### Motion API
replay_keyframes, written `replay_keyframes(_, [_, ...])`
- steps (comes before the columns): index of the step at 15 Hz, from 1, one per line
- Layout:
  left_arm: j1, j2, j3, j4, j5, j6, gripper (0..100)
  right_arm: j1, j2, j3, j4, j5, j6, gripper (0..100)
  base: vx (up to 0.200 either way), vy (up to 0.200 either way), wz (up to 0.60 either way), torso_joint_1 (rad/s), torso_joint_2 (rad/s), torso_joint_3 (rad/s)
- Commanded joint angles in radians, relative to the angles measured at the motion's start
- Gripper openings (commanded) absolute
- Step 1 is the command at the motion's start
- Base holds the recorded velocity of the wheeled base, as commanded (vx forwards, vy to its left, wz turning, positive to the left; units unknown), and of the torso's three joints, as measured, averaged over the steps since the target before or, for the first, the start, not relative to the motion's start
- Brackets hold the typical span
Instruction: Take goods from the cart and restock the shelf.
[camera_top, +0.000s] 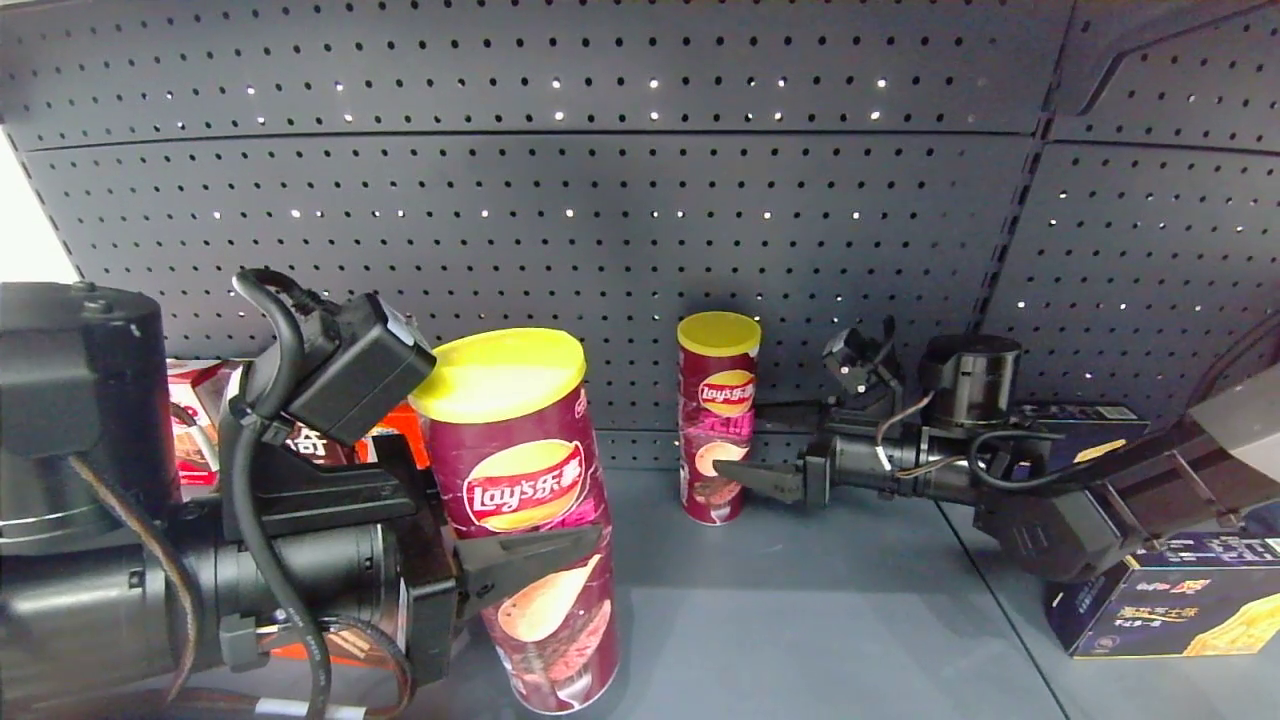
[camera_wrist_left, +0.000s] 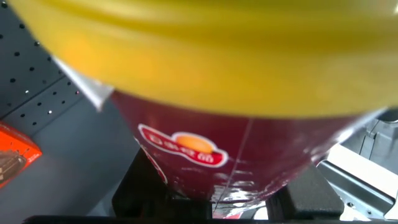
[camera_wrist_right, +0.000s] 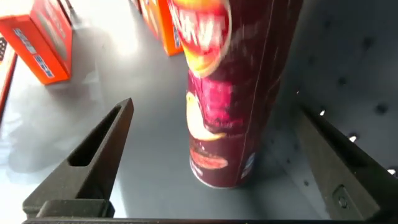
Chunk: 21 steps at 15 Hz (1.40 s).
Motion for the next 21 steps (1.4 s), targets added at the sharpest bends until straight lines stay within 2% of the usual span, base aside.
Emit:
replay_keyframes(1, [0.000, 0.009, 0.001, 0.000, 0.000, -0.002, 0, 0.003, 0.030, -0.002, -0.002, 0.001, -0.001, 100, 0.000, 0.000, 0.00, 0.000, 0.00, 0.000])
replay_keyframes(15, [0.000, 0.039, -0.001, -0.011, 0.003, -0.002, 0, 0.037, 0.197, -0.133, -0.027, 0.005, 0.006, 100, 0.000, 0.000, 0.00, 0.000, 0.00, 0.000])
replay_keyframes(16, [0.000, 0.039, 0.001, -0.011, 0.003, -0.002, 0, 0.038, 0.201, -0.133, -0.044, 0.002, 0.009, 0, 0.000, 0.000, 0.00, 0.000, 0.00, 0.000])
replay_keyframes(21, [0.000, 0.036, 0.001, -0.011, 0.005, -0.002, 0, 0.041, 0.154, -0.093, -0.047, -0.006, 0.007, 0, 0.000, 0.000, 0.00, 0.000, 0.00, 0.000])
